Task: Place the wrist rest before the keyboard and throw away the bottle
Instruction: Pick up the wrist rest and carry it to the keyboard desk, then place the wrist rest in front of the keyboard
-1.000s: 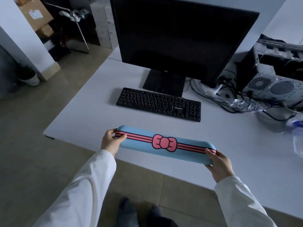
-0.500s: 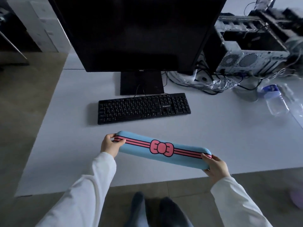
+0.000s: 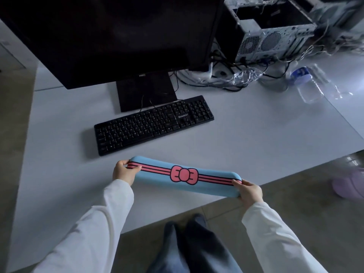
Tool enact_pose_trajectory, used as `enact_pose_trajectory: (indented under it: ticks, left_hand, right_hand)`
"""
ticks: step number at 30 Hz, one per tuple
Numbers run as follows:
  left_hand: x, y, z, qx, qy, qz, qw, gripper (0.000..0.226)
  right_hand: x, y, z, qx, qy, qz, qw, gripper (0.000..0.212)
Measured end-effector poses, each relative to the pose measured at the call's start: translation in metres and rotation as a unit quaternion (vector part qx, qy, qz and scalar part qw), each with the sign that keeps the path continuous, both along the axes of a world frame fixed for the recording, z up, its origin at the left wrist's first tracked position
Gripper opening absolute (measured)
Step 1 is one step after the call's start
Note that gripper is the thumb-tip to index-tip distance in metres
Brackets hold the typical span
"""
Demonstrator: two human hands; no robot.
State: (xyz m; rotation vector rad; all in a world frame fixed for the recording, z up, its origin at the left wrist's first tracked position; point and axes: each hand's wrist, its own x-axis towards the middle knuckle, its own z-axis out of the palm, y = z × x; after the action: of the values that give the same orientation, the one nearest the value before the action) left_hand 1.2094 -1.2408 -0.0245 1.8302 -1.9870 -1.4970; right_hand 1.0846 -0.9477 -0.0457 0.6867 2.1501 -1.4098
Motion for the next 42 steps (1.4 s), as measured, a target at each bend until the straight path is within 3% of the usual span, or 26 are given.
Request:
enact_pose_trajectory:
  ticks: [5, 13, 23, 28, 31, 35, 42]
  left_hand:
    - [0.000, -0.003, -0.005, -0.012, -0.035, -0.011, 0.999, 0.039]
    - [0.006, -0.010, -0.005, -0.008, -0.027, 0.032, 0.999, 0.044]
    - [0.010, -0.010, -0.008, 0.006, -0.047, 0.008, 0.999, 0.055]
    - [0.012, -0.011, -0.013, 0.032, -0.060, -0.048, 0.997, 0.061]
    - [0.011, -0.015, -0.017, 0.070, -0.048, -0.051, 0.995, 0.045]
    - [0.016, -0.023, -0.018, 0.106, -0.019, 0.007, 0.994, 0.048]
    - [0.031, -0.025, -0.023, 0.071, 0.016, 0.098, 0.992, 0.047]
  right_hand:
    - [-0.002, 0.002, -0.006, 0.009, 0.016, 0.009, 1.000, 0.037]
    - [-0.015, 0.014, -0.007, 0.043, 0.033, 0.002, 0.999, 0.043]
    - [-0.003, -0.002, -0.013, 0.039, -0.022, -0.013, 0.999, 0.056]
    - [-0.002, -0.010, -0.011, 0.041, -0.051, -0.005, 0.998, 0.038]
    - [-0.007, -0.012, -0.009, 0.062, -0.057, 0.031, 0.996, 0.034]
    - [-0.017, -0.016, -0.004, 0.072, -0.019, 0.052, 0.996, 0.042]
    - [-0.051, -0.053, 0.017, 0.020, 0.022, 0.105, 0.994, 0.035]
